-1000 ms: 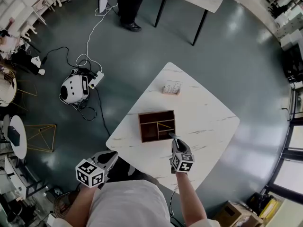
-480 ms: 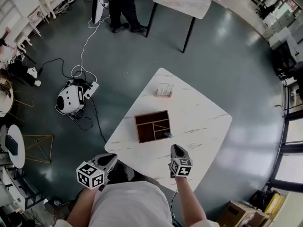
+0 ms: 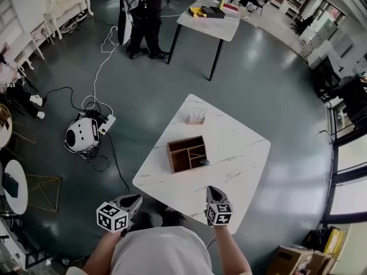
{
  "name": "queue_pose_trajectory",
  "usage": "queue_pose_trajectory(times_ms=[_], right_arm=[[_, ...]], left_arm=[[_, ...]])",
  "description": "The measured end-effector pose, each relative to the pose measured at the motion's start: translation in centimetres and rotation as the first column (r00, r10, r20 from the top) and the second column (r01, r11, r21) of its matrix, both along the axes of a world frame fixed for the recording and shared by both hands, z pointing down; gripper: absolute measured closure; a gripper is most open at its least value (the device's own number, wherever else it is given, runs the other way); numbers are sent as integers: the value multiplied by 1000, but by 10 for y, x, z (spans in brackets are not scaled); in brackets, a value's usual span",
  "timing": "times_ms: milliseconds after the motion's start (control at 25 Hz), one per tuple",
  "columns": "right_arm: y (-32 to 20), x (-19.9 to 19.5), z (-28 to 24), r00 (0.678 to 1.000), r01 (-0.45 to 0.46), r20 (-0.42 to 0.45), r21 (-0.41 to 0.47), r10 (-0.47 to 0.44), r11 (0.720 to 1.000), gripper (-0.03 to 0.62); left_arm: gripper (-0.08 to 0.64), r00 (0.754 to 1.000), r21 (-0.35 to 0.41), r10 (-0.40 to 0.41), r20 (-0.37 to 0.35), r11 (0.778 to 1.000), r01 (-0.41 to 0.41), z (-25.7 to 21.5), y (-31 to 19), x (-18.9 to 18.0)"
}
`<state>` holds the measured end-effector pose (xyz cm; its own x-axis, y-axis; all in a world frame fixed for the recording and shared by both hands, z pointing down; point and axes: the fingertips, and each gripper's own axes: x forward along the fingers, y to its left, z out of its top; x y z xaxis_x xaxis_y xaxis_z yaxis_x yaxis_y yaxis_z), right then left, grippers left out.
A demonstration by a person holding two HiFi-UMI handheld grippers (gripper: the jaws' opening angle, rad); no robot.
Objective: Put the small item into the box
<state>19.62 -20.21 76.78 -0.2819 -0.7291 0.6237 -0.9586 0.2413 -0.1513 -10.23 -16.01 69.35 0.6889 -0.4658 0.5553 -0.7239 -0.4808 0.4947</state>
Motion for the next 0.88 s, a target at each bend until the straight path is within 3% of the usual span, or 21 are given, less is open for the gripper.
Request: queue_pose_trajectory(times_ms=[200, 400, 720, 880], right_arm=[[31, -22, -46, 998, 47, -41, 94, -43, 994, 566], [70, -34, -74, 999, 24, -38, 134, -19, 991, 566], [148, -40, -112, 995, -86, 73, 176, 74, 981, 566], [186, -35, -132, 992, -100, 96, 191, 83, 977, 566]], left_arm=[[546, 1000, 0, 12, 12, 1000, -12, 4, 45, -26], [546, 1000, 5, 16, -4, 1000, -16, 4, 87, -46], [546, 996, 47, 80, -41, 996, -78, 0, 120, -47], [546, 992, 55, 115, -52, 992, -113, -2, 134, -35]])
